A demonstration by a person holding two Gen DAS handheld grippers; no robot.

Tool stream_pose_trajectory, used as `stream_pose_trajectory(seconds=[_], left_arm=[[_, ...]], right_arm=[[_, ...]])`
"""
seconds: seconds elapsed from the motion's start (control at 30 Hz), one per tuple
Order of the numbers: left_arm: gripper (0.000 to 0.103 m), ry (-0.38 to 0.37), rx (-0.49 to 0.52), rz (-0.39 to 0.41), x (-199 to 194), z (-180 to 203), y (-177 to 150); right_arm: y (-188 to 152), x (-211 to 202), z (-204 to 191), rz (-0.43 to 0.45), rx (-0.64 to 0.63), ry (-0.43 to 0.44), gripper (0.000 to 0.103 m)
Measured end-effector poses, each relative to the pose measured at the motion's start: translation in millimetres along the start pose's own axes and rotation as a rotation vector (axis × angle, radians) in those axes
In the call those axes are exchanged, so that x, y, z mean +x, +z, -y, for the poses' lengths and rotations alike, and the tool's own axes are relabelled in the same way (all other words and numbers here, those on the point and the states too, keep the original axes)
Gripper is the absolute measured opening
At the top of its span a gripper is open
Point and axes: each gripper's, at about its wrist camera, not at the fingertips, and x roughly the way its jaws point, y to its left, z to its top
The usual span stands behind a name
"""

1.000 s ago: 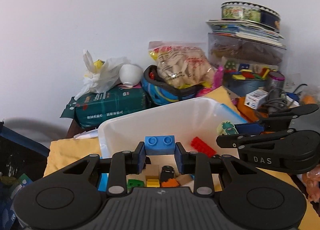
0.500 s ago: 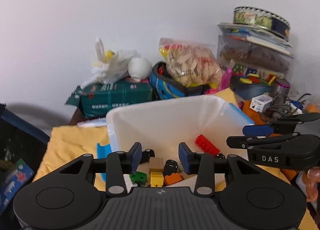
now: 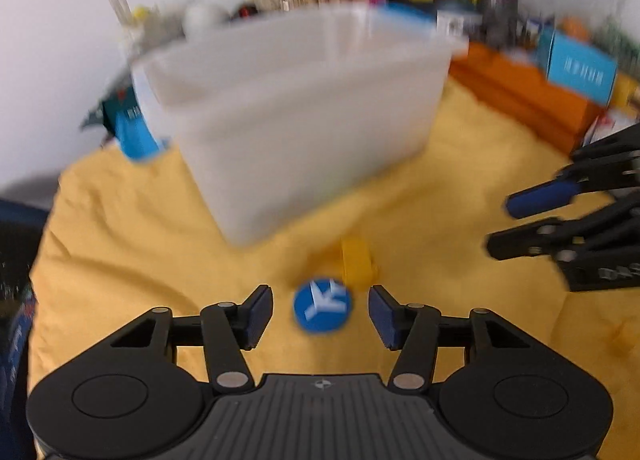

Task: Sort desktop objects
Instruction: 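Grasp the blue airplane disc with the left tool while the right tool grasps the small yellow brick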

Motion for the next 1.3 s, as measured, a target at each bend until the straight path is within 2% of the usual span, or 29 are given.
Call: stream_pose_trajectory(seconds=[0.17,0.23,0.27,0.33,0.47,0.57,0.73,0.83,0.93,0.97,1.03,1.07,1.17,1.3], left_arm=[[0.052,-0.005,-0.029,-0.042,26.8,-4.1,-1.2],[0.042,-0.013,-0.046,-0.032,29.7,-7.2,-2.0],[0.042,-0.021,-0.064,-0.034,29.3,-8.8,-2.9],[0.041,-0.049,-0.094,-0.031,22.6,-11.6,-8.0],[0.042,-0.066,-0.078,-0.054,-1.1,-1.8,-32.6],[0.042,-0.076,-0.105,-0.065,-19.5,6.6,-55.5],[0.042,-0.069,-0.114,-0.057,-34.9,16.4,-74.2],[0.042,-0.068,-0.127,-0.055,-37.2,15.6,-76.7],[0.042,-0.065,-0.130,-0.052,-38.4,15.9,-76.7],[0.042,-0.064,-0.128,-0.052,-38.6,16.2,-76.7],[0.042,-0.065,-0.125,-0.053,-38.0,16.4,-75.7],[0.042,-0.065,-0.125,-0.054,-38.1,15.9,-76.1],[0.042,-0.069,-0.126,-0.057,-38.5,15.3,-75.9],[0.042,-0.069,-0.123,-0.052,-37.4,15.9,-76.2]], right_arm=[[-14.6,2.7,-3.1,-0.034,0.004,-0.012,0.040],[-16.7,3.0,-5.8,-0.037,-0.017,-0.027,0.040],[-17.1,4.2,-6.2,-0.039,-0.021,-0.030,0.041],[-18.6,5.9,-9.0,-0.043,-0.019,-0.018,0.041],[-14.6,11.8,-16.7,-0.030,-0.043,-0.008,0.041],[-2.9,22.1,-22.2,-0.004,-0.040,0.037,0.041],[16.5,52.3,-18.4,-0.008,0.171,0.143,0.040],[22.4,71.3,-19.1,-0.046,0.272,0.142,0.037],[25.2,84.6,-21.1,-0.054,0.321,0.157,0.036],[26.7,86.5,-22.8,-0.044,0.310,0.151,0.036],[30.6,88.4,-25.4,-0.028,0.286,0.138,0.019],[32.4,87.8,-26.0,-0.025,0.268,0.132,0.017],[31.7,75.3,-28.2,-0.030,0.191,0.138,0.017],[16.4,39.6,-26.3,-0.057,0.005,0.104,0.017]])
